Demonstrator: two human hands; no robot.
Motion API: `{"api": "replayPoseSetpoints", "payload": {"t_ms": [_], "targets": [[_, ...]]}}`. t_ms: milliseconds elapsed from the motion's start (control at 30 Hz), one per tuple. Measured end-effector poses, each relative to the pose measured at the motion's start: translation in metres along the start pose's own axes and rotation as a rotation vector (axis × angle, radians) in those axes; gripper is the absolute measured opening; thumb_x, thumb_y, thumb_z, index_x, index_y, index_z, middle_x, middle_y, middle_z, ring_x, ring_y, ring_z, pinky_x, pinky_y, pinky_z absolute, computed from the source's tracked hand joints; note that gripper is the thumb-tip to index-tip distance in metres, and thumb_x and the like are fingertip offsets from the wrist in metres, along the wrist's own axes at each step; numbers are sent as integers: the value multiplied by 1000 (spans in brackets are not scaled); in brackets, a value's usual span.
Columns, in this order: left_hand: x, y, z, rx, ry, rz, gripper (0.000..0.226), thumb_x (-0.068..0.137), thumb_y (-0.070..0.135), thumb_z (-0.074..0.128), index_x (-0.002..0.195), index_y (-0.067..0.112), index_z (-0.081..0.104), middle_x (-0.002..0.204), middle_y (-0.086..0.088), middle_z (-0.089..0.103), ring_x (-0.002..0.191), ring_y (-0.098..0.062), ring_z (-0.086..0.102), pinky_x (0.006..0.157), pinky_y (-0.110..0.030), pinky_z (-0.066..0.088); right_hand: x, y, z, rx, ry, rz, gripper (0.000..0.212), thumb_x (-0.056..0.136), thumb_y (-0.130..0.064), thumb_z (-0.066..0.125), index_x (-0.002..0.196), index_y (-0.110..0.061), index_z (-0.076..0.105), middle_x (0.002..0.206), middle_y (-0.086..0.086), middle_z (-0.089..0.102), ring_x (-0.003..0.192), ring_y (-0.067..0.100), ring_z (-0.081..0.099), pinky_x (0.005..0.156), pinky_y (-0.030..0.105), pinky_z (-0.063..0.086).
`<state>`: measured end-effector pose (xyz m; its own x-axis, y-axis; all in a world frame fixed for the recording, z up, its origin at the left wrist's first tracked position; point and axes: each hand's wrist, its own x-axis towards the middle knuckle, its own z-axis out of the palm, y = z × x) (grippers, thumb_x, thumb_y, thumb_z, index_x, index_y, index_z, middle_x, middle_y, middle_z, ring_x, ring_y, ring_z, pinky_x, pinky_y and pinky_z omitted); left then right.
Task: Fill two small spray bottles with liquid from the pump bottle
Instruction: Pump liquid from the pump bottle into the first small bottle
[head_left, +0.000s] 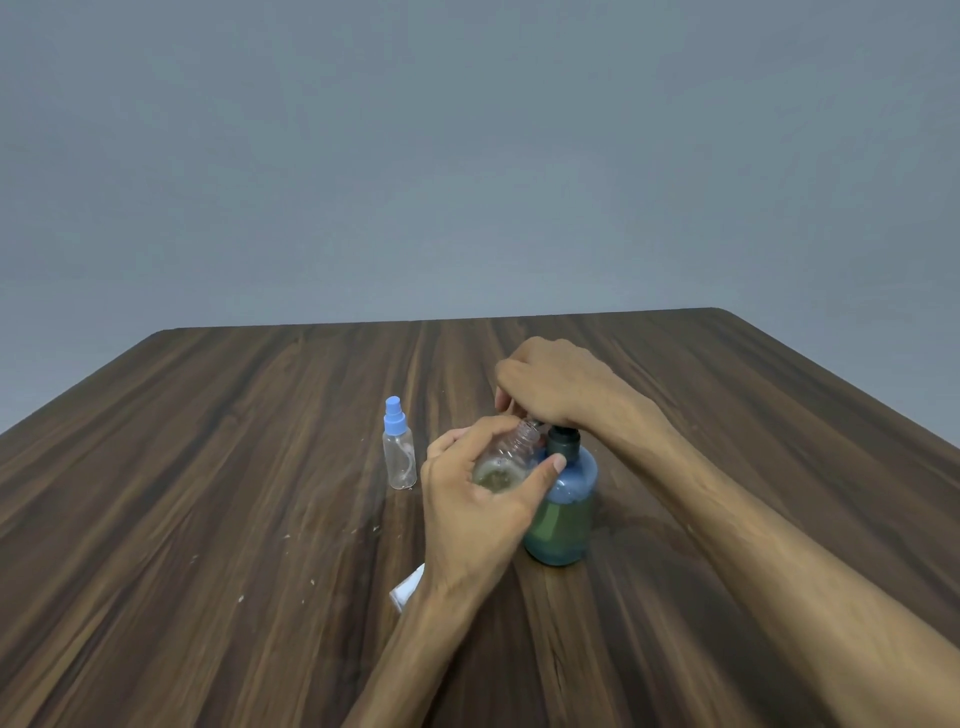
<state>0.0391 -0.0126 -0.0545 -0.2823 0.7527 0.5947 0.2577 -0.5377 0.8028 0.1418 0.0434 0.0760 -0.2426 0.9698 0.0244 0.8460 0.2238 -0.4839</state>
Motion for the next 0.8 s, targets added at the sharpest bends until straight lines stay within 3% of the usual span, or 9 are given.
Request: {"api": "replayPoseSetpoints", "payload": {"t_ms": [67,233,333,467,600,800], "targets": [[-1,2,0,-7,1,-1,36,74,52,88,104,34,80,98,9,82,104,-35,76,91,-56,63,-1,0,-2,27,43,-17,37,93,-30,46,90,-18,81,87,-2,81,85,25,75,85,41,60],[1,2,-1,-8,-6,-4,37,74,52,88,104,31,80,98,8,82,103,-33,77,90,-56,64,0,-1,1,-41,-31,10,37,92,-30,46,92,-21,82,93,0,79,88,24,71,82,39,56],[0,2,0,-12,-6,6,35,75,50,87,103,30,81,97,8,82,102,-33,77,90,-57,63,0,1,-2,32,50,-20,35,92,-29,47,89,-21,81,86,-6,81,88,22,75,86,40,59],[1,1,-1,-10,-11,-15,38,74,52,88,105,32,80,98,8,82,104,-33,77,90,-56,64,1,2,4,-27,-37,3,38,93,-30,45,91,-20,82,92,0,79,89,25,73,83,40,58],[-1,2,0,-1,-15,-6,37,75,52,88,104,30,81,98,9,82,105,-33,77,92,-56,63,2,1,-2,19,46,-21,36,90,-32,47,85,-22,80,88,-3,81,90,24,76,91,44,60],[1,1,-1,1,-9,-23,40,73,54,88,104,30,81,99,7,82,105,-31,77,92,-55,64,2,1,3,-28,14,-6,37,92,-32,46,89,-21,81,93,-1,80,90,25,73,89,42,59]]}}
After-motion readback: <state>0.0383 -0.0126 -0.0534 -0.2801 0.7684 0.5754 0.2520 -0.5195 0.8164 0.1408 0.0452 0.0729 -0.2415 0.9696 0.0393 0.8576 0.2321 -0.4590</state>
